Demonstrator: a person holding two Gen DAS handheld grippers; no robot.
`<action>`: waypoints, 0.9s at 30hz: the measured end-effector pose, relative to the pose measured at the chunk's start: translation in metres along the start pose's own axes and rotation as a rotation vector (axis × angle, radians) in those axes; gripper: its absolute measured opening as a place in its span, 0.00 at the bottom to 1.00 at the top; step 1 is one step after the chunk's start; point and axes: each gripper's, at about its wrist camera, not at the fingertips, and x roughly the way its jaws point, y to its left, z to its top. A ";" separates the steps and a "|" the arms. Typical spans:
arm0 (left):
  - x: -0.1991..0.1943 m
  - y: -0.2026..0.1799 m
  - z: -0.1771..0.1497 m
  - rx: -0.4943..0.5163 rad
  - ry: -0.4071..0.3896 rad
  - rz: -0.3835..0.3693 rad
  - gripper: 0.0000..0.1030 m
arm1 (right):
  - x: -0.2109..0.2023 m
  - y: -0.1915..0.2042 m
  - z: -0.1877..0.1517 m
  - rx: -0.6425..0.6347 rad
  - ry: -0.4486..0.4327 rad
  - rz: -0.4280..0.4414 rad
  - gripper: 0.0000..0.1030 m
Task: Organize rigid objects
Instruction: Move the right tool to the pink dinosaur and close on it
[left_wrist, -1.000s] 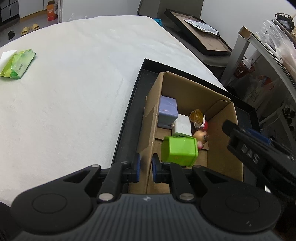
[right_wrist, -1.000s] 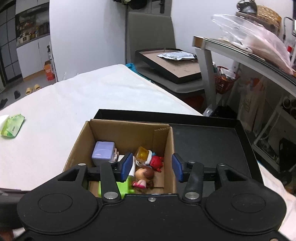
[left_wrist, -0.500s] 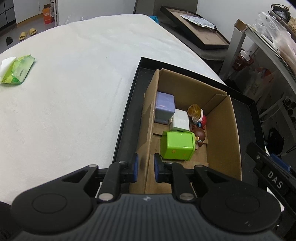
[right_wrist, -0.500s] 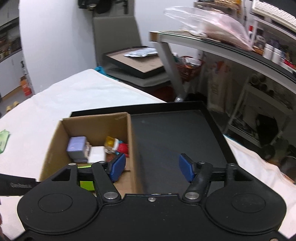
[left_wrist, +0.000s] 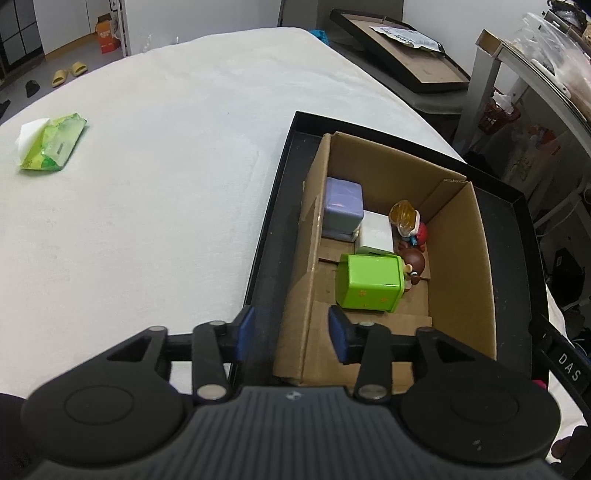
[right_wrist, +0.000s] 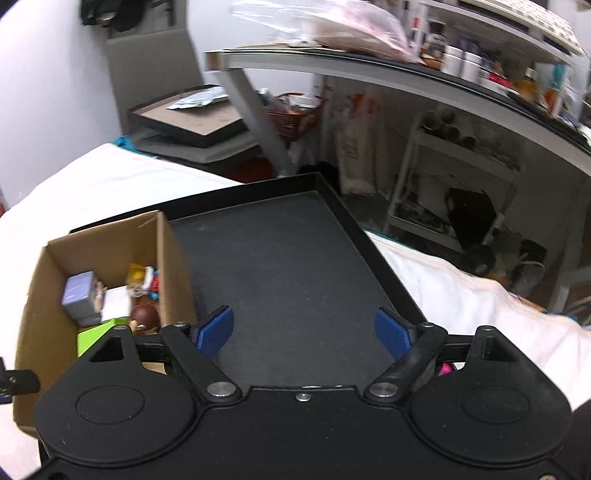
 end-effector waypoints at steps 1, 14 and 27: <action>-0.001 -0.001 0.000 0.005 -0.003 0.000 0.44 | 0.001 -0.002 0.000 0.010 0.001 -0.010 0.82; -0.001 -0.017 -0.004 0.042 0.005 0.037 0.56 | 0.021 -0.036 -0.012 0.182 0.060 -0.149 0.87; 0.003 -0.022 -0.001 0.027 0.009 0.084 0.56 | 0.047 -0.061 -0.023 0.282 0.123 -0.263 0.87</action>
